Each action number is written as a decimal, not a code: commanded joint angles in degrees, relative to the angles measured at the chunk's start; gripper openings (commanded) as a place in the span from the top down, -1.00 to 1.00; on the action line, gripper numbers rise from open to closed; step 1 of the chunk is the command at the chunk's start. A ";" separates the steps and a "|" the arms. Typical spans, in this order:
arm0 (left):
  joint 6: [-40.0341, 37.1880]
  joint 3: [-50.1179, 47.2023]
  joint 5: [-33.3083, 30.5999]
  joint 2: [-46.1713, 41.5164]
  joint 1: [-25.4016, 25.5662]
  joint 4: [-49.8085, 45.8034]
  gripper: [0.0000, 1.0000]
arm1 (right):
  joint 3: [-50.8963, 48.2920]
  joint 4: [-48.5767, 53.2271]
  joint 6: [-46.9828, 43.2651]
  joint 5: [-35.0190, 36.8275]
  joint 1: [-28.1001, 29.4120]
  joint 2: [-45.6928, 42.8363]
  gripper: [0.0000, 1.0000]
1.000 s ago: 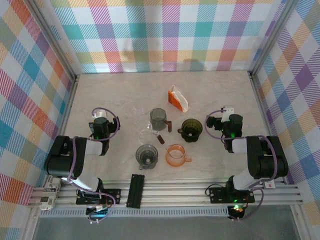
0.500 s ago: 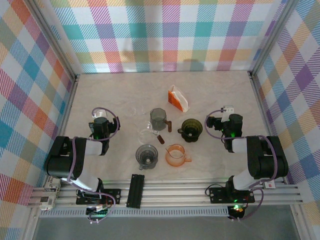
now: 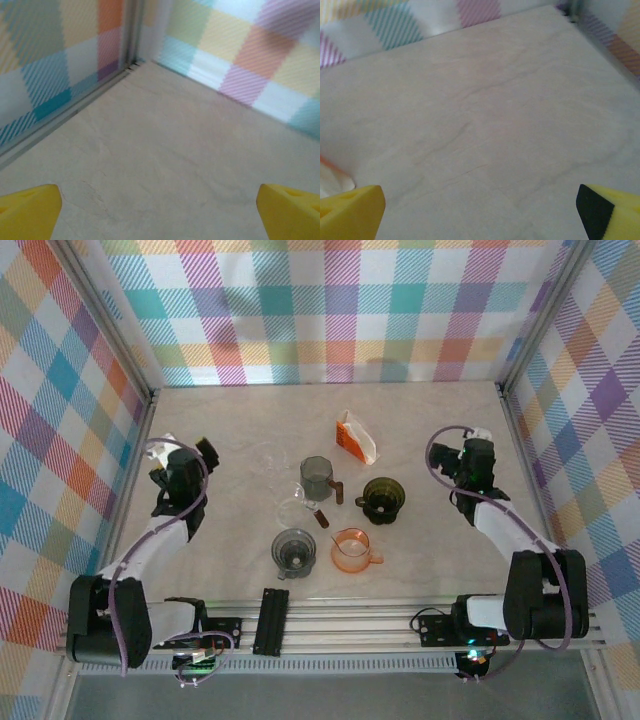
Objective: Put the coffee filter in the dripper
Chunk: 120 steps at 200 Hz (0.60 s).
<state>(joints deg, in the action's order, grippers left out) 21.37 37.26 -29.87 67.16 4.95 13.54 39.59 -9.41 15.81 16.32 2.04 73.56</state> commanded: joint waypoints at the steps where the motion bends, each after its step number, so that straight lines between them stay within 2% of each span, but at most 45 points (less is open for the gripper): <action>1: 22.69 6.24 -4.84 -2.32 -1.54 -19.01 -0.99 | 4.45 15.00 22.95 9.22 0.17 -1.64 -0.98; 7: 21.68 6.51 -0.04 -2.61 -2.35 -18.47 -1.00 | 4.76 16.46 23.66 5.97 -0.01 -1.44 -0.98; 22: 18.68 6.12 8.36 -3.72 -2.72 -15.12 -1.00 | 2.94 9.02 16.54 -5.39 -0.04 -0.55 -0.98; 34: 21.02 5.26 12.47 -5.01 -2.75 -13.51 -1.00 | 1.08 5.37 17.23 -7.76 -0.02 0.42 -0.98; 48: 22.37 4.99 20.48 -6.13 -2.75 -11.85 -1.00 | 0.47 5.22 18.50 -10.21 -0.03 0.80 -0.98; 69: 23.77 7.35 31.44 -6.09 -1.81 -15.61 -1.00 | 4.37 13.90 16.63 -15.87 0.54 0.77 -0.98; 86: 22.60 9.59 34.45 -6.59 1.31 -23.87 -0.98 | 6.27 20.19 14.31 -20.88 2.34 -0.54 -0.98; 120: 22.06 7.29 34.61 -11.91 8.54 -33.59 -0.96 | 2.20 23.83 13.22 -27.62 8.96 -8.91 -0.98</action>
<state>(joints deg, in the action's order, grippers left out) 42.83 44.91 0.30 59.77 9.56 -9.91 42.96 8.95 30.63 -2.83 7.03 70.76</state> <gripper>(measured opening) 0.981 0.990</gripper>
